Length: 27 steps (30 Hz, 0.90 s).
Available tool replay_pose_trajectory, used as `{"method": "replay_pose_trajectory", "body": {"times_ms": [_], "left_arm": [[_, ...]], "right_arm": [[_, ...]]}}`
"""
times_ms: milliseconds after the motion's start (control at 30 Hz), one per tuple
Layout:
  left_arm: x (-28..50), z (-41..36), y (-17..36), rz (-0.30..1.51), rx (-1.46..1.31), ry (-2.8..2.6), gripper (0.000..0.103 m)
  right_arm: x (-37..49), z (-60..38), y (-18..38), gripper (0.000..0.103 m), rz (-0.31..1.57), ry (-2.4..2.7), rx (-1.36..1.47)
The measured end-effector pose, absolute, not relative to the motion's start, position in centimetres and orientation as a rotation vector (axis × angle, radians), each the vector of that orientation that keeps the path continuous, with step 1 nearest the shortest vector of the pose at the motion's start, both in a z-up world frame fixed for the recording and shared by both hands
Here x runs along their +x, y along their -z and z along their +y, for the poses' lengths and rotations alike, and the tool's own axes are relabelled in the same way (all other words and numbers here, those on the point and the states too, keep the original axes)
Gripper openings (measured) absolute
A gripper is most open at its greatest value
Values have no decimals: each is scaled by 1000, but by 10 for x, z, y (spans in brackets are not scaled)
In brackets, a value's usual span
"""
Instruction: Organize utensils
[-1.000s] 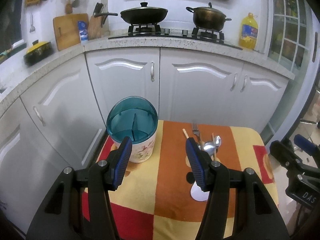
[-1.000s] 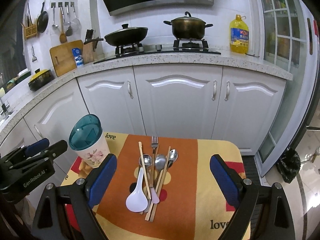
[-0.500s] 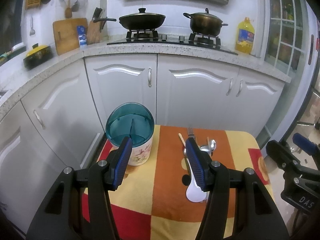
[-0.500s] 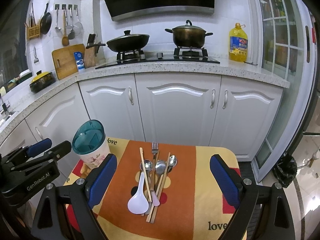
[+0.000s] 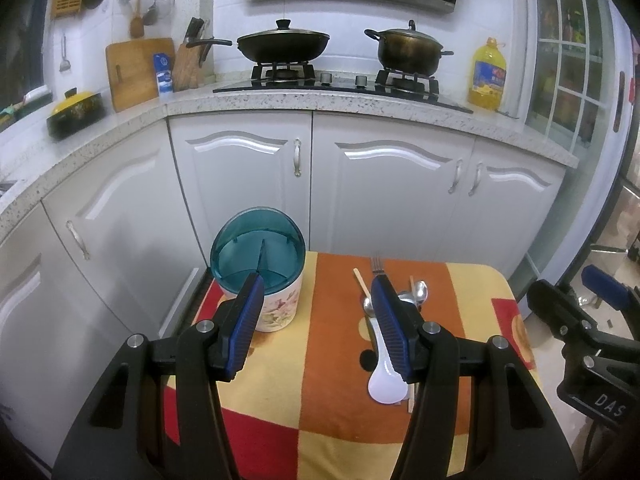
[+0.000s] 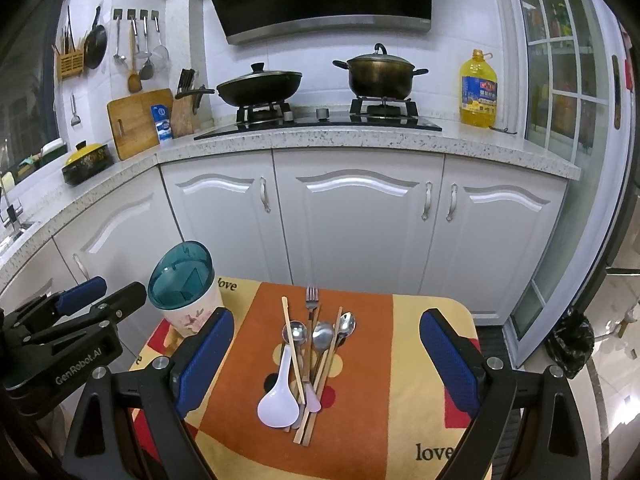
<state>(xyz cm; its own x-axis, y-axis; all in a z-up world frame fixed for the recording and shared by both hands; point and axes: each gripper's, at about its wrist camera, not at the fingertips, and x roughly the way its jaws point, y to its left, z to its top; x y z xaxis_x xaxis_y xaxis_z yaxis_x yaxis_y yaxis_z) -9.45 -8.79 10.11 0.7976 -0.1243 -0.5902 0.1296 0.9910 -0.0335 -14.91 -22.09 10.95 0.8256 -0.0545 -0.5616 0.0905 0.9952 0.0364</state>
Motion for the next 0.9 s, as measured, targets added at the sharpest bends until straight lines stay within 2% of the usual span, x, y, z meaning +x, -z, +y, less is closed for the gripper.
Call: {"method": "replay_pose_trajectory", "body": {"times_ms": [900], "left_arm": [[-101,-99,-95,672,29,191,56]], "right_arm": [[-151,-226,-105,94,605,93,49]]}}
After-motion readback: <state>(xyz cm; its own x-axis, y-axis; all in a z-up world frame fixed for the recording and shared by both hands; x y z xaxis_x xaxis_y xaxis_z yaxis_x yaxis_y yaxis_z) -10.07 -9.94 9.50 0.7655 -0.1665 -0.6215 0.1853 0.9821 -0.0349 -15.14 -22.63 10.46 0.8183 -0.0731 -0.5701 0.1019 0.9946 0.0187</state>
